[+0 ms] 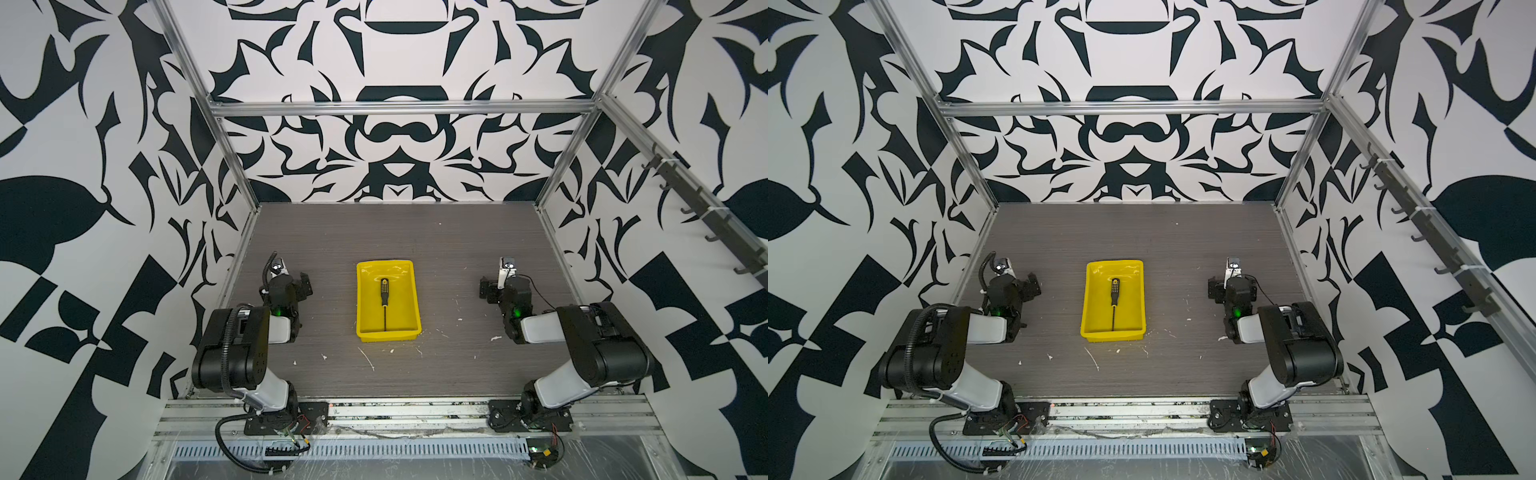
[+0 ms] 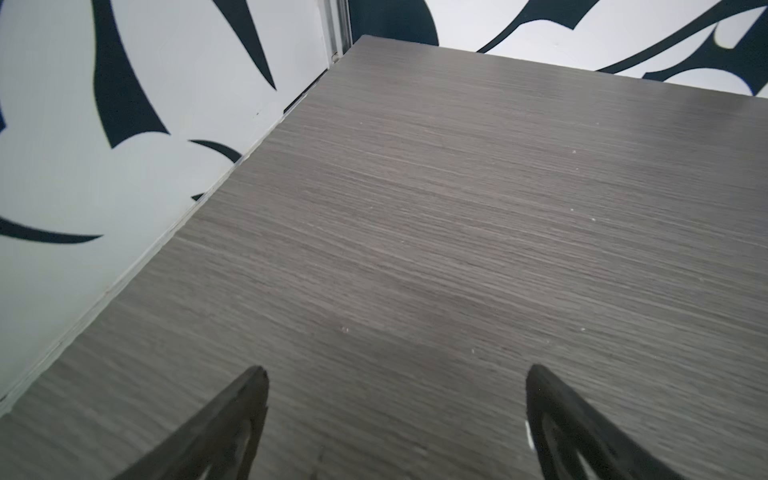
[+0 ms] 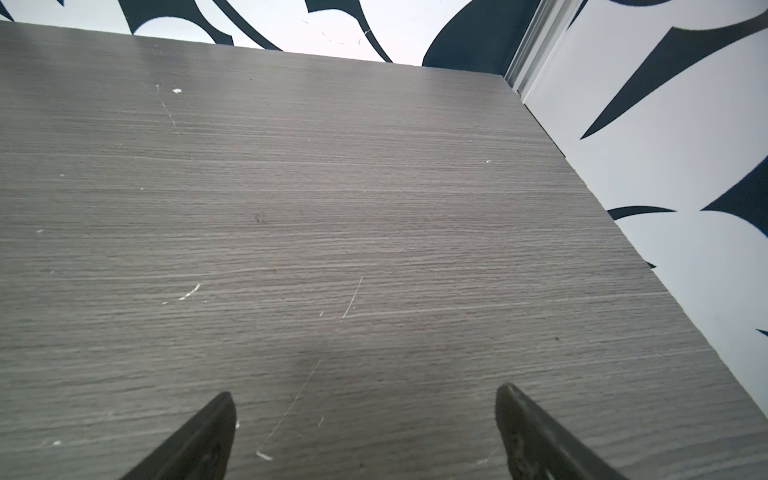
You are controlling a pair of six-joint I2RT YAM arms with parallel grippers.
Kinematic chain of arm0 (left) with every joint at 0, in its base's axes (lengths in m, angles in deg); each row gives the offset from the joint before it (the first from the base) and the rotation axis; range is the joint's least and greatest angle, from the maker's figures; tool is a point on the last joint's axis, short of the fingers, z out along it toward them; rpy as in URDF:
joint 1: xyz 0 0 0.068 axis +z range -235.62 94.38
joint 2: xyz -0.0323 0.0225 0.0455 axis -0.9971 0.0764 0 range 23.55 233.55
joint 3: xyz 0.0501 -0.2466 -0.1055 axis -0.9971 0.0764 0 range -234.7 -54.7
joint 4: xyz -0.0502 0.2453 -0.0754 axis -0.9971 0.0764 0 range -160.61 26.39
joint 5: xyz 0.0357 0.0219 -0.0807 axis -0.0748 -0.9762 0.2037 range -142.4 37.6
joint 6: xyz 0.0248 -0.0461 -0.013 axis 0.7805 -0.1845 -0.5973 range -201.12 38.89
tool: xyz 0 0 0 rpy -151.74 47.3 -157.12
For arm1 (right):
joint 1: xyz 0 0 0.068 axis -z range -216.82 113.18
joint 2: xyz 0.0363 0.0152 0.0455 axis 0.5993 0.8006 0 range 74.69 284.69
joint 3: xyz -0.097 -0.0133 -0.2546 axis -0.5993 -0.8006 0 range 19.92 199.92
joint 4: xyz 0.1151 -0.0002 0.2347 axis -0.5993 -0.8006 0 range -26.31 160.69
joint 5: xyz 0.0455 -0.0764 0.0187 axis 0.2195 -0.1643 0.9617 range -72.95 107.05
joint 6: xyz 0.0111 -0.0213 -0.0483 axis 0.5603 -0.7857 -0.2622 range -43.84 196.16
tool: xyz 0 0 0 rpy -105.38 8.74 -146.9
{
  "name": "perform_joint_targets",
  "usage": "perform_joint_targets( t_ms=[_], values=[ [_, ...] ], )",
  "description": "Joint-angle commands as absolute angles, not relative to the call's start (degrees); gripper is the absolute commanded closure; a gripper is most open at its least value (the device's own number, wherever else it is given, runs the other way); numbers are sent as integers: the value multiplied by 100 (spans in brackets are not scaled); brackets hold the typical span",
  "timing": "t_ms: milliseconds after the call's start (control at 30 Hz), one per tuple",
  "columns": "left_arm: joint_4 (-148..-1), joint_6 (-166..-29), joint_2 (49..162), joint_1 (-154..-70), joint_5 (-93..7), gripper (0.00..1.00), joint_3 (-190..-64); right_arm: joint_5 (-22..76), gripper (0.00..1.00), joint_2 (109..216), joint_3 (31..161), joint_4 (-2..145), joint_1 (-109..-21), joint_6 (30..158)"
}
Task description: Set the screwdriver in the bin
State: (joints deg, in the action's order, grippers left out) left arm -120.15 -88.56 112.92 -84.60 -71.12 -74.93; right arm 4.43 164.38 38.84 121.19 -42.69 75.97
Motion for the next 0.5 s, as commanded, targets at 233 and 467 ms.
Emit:
perform_joint_targets(
  t_ms=[233, 467],
  values=[
    [-12396, -8751, 11264, -8444, -6982, 1, -7566, 457, 0, 16373, 4005, 12342, -4298, 7563],
    [-12387, -8748, 11264, -8439, -6985, 1, -7563, 456, 0, 16374, 4013, 12325, -4300, 7559]
  ],
)
